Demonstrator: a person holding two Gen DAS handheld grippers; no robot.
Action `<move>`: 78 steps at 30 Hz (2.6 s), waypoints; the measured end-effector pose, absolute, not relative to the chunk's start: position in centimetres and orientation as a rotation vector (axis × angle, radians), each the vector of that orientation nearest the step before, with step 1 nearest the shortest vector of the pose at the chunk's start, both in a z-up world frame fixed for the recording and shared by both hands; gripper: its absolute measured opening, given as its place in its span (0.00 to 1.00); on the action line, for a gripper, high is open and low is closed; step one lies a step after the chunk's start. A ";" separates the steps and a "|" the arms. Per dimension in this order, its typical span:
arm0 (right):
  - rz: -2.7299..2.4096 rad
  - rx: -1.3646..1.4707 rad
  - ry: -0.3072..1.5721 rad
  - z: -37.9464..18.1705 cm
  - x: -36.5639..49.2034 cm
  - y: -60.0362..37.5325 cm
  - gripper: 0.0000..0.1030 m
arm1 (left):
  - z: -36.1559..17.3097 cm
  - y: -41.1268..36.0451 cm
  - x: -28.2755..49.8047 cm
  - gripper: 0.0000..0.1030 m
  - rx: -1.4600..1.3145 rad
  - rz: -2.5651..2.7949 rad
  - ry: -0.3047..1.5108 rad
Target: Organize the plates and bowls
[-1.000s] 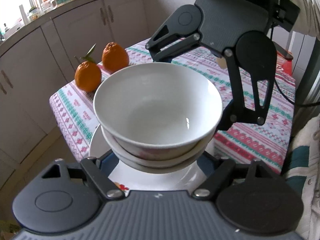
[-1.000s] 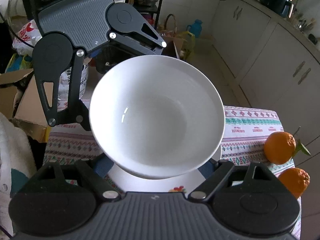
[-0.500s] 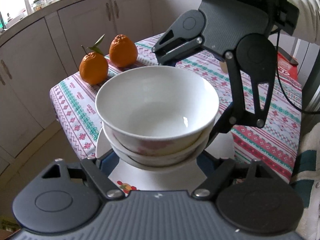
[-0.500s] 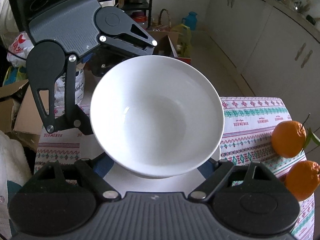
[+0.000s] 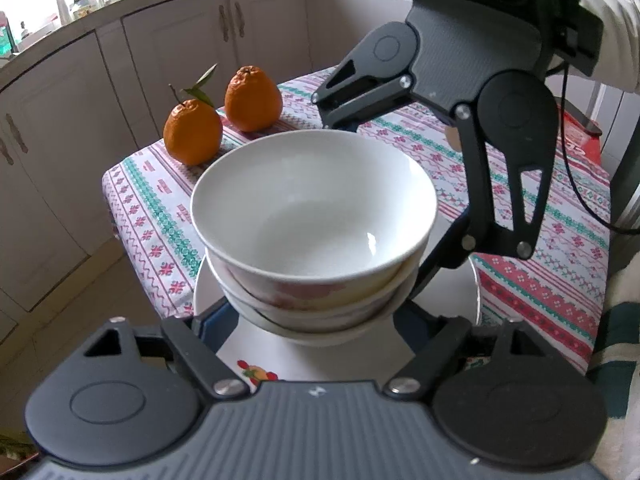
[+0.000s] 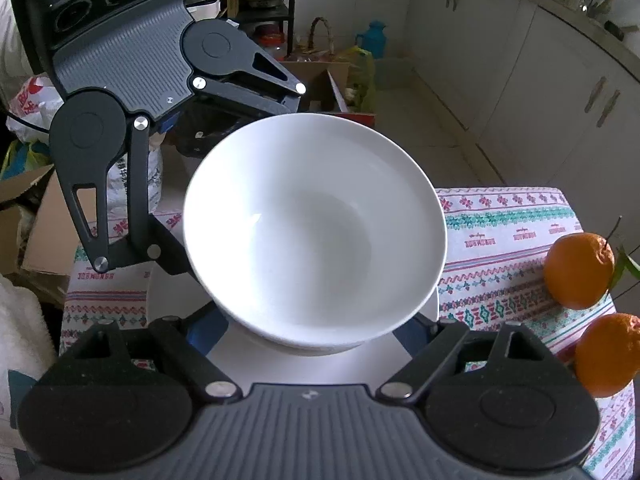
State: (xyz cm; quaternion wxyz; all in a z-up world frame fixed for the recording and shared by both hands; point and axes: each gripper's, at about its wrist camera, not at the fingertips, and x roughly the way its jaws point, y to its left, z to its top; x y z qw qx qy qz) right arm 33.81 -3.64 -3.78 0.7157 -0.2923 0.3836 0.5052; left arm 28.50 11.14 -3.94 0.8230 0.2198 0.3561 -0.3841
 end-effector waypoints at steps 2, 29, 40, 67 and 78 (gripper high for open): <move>1.118 -0.616 0.855 -3.7 33.8 -3.9 0.95 | -4.0 11.2 28.3 0.86 0.469 -0.802 0.749; 0.090 -0.014 0.713 1.3 16.9 -13.4 1.00 | 1.9 7.6 12.3 0.99 0.015 0.068 0.586; 0.056 -0.045 0.627 2.5 14.2 -12.0 1.00 | 3.4 6.1 10.2 0.99 0.028 0.100 0.542; 0.040 -0.051 0.631 2.0 14.4 -11.6 1.00 | 3.2 5.5 10.4 0.99 0.012 0.113 0.571; 0.039 -0.048 0.627 2.0 14.4 -11.7 1.00 | 3.2 5.5 10.3 0.99 0.007 0.113 0.573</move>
